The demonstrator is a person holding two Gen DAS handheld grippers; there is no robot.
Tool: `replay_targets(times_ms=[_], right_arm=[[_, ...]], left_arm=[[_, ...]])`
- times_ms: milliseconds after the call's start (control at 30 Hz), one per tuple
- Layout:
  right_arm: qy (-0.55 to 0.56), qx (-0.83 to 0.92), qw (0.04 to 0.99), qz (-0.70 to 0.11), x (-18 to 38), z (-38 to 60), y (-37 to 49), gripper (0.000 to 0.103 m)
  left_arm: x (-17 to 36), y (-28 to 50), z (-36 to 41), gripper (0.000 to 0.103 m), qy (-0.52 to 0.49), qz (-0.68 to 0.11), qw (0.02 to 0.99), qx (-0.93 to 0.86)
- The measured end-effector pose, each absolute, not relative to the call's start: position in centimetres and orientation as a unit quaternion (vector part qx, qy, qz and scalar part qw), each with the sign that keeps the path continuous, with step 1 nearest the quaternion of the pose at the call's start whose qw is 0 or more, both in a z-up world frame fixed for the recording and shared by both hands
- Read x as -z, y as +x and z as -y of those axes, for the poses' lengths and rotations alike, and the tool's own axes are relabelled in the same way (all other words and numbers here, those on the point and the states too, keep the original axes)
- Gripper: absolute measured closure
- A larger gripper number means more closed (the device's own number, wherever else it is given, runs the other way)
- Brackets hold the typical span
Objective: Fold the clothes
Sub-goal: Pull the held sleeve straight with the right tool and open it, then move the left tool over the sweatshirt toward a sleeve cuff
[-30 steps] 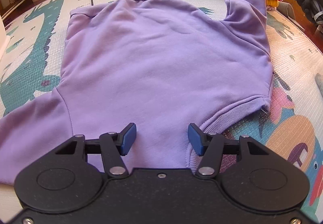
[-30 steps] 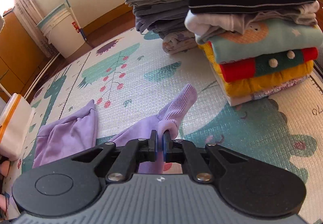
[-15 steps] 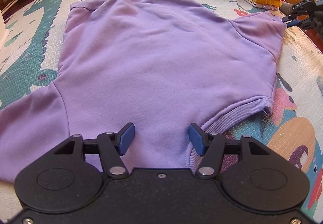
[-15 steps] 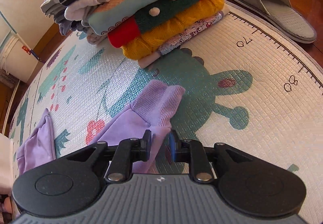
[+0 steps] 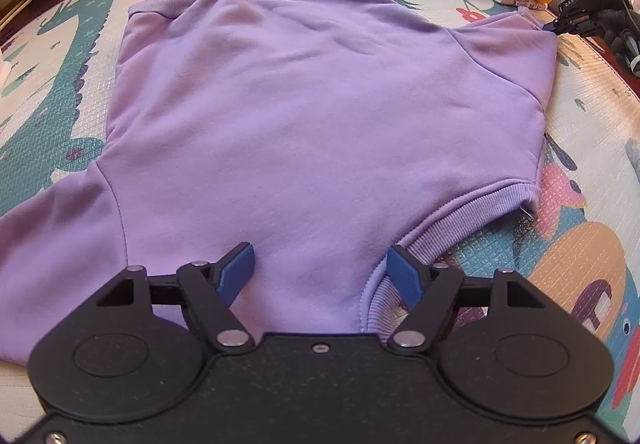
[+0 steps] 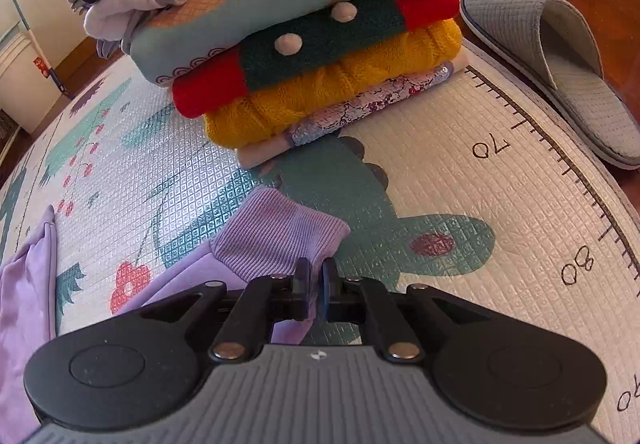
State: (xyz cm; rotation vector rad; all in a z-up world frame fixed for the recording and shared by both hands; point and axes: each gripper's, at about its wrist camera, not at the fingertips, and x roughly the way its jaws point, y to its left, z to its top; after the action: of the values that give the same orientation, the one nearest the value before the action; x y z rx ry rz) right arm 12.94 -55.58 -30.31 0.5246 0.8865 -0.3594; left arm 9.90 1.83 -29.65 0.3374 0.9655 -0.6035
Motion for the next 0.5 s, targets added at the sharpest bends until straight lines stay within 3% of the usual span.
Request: replay_targets(times_ms=[67,167,400,500], right_arm=[[0.226,0.181,0.866,-0.407,29.1,55.5,12.4,0.075],[0.146,0.153,0.896,-0.391,27.1,53.7,12.0,0.075],[0.034,0.056,0.900,-0.430,29.4,50.6,17.1,0.081],[-0.003,0.026,0.896,-0.443,30.2,49.8,19.2,0.072]], left_arm=[[29.8,9.4,-1.4,0.024,0.183,-0.446,0.828,0.288],[29.8,9.5,-1.6,0.024,0.173,-0.450,0.828,0.286],[29.8,9.5,-1.4,0.022,0.173,-0.453,0.827,0.287],[29.8,9.6,-1.4,0.022,0.173,-0.455,0.825,0.286]])
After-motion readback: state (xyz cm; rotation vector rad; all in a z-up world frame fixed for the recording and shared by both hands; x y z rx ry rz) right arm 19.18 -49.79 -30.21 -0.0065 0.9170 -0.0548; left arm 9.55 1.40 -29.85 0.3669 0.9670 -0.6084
